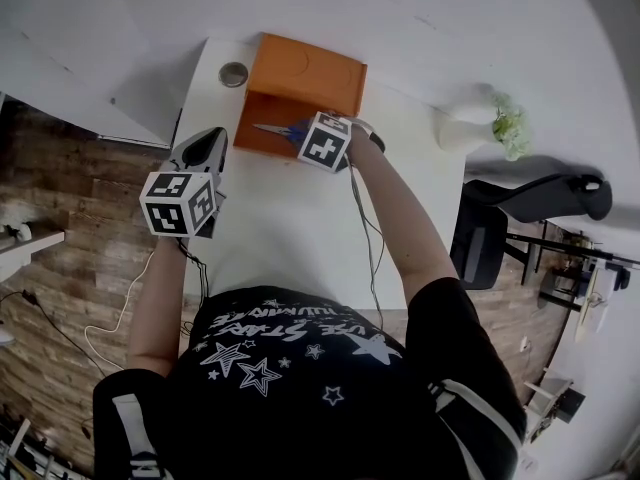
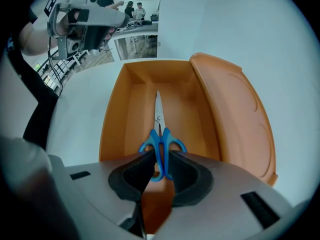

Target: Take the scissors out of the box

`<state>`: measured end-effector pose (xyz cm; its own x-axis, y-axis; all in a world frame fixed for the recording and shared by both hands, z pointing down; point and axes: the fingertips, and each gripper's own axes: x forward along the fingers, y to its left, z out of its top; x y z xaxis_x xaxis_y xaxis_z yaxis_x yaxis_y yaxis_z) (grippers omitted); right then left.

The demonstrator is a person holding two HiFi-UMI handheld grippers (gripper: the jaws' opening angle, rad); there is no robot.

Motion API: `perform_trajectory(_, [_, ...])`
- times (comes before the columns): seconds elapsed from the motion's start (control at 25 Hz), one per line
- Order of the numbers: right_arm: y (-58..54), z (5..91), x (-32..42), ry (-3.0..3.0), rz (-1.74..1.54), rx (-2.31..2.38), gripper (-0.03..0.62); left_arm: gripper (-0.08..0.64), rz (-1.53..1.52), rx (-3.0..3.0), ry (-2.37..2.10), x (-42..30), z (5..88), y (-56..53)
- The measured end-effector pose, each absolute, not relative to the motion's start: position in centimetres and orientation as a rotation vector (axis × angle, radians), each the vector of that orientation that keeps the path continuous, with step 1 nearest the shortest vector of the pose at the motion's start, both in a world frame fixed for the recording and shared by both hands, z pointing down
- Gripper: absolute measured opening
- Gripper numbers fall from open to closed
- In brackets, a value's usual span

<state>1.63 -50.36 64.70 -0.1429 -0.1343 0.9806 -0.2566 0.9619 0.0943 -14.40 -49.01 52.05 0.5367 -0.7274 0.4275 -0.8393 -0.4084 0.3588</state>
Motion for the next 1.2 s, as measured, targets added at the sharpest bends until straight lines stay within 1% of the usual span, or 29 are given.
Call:
perform_trajectory(0.76, [-49.4, 64.3, 1.7, -1.709, 0.123, 0.291, 0.103, 0.017, 0.265, 2.245, -1.264, -14.2, 51.8, -48.4])
perform_trajectory(1.2, [-48.7, 60.6, 3.1, -1.755, 0.103, 0.409, 0.101, 0.017, 0.253, 2.273, -1.271, -13.7, 50.1, -46.7])
